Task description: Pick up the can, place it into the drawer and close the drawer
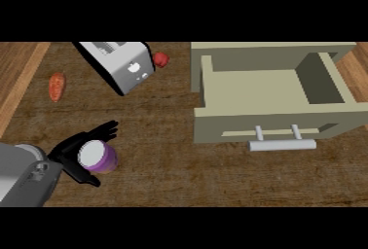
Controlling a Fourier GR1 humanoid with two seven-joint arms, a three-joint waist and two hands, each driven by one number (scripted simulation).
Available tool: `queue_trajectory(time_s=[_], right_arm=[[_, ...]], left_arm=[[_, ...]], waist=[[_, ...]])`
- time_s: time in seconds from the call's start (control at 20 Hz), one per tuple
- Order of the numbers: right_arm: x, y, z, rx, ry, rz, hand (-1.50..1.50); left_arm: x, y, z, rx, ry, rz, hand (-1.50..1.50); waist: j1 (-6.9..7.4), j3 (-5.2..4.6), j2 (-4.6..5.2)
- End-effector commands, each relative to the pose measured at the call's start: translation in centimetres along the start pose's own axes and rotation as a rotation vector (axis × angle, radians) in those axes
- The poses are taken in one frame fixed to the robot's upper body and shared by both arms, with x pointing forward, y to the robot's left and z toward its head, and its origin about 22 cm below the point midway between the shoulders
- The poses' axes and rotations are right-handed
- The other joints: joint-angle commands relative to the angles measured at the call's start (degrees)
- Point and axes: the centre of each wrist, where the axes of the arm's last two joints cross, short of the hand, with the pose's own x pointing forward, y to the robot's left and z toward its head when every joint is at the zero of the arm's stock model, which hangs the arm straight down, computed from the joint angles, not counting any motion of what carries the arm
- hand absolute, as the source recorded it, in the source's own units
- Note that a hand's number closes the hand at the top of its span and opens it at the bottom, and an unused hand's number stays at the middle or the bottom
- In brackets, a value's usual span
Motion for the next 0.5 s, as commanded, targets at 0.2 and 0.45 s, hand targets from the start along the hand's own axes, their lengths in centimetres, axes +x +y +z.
queue_trajectory(time_s=[0.2,0.45], right_arm=[[1.2,-0.1,-0.2,-0.012,-0.007,0.003,-1.5],[-0.4,0.2,0.5,0.007,0.012,-0.022,-1.5]], left_arm=[[-0.8,-1.2,-1.9,-0.12,-0.089,0.161,-1.5],[-2.4,-3.0,-2.4,-0.22,-0.061,0.226,1.5]], waist=[[0.15,0.04,-0.11],[0.12,0.03,-0.06]])
